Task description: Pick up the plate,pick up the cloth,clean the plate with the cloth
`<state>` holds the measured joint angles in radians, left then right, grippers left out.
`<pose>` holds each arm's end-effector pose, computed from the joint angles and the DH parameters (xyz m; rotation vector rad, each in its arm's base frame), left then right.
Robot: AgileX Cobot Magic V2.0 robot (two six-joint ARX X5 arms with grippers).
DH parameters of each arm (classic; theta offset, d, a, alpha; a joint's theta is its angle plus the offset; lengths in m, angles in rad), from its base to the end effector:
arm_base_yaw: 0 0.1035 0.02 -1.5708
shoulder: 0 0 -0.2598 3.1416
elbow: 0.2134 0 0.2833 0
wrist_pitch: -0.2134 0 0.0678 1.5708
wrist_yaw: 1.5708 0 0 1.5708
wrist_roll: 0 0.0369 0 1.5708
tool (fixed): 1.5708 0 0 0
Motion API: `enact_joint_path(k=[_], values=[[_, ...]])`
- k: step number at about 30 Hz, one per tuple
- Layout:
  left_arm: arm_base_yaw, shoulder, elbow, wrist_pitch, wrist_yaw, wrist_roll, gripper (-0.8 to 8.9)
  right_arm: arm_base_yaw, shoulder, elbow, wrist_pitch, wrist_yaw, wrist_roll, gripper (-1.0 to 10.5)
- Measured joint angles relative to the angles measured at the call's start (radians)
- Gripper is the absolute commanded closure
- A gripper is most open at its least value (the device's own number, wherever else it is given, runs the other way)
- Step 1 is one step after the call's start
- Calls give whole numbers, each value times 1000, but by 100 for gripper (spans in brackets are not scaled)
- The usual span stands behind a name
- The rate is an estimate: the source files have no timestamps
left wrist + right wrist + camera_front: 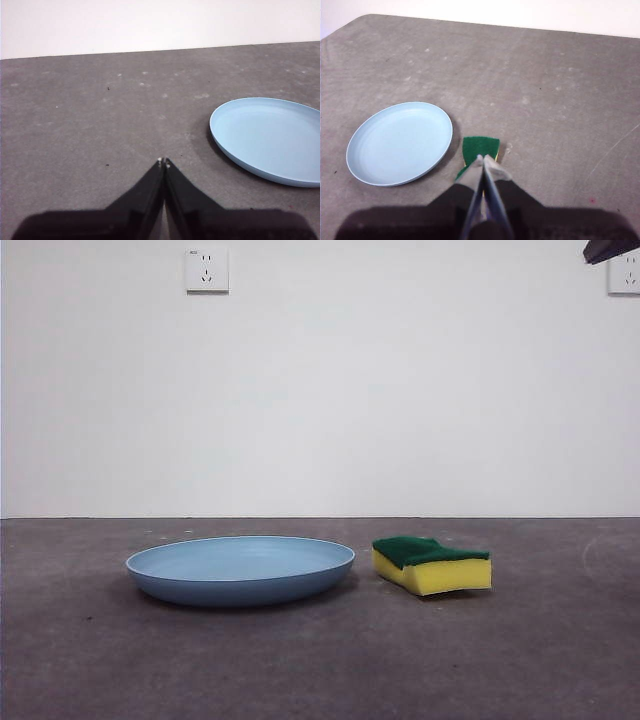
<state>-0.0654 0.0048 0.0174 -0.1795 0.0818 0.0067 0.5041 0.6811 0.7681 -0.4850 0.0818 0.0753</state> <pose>0.1389 -0.0121 0.1509 0.0053 0.1665 -0.1474 0.1636 0.0868 0.3104 -0.0425 0.3991 0.4017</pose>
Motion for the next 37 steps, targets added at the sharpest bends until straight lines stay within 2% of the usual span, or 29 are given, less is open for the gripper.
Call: enact_joint_path(k=[15,18,20,24,32,37], values=[[0,0,0,0,0,0,817,-1,-9,0,-5,1,-2,945],[0,0,0,0,0,0,817,-31,-47,0,-7,-1,-46,945],[0,0,0,0,0,0,817,-77,-78,-1,-1,-3,-83,945],[0,0,0,0,0,0,817,-188,-146,-53,61,-9,-111,945],[0,0,0,0,0,0,817,-466,-383,-387,304,-240,-114,945],[0,0,0,0,0,0,817,-579,-522,-564,323,-264,-66,945]])
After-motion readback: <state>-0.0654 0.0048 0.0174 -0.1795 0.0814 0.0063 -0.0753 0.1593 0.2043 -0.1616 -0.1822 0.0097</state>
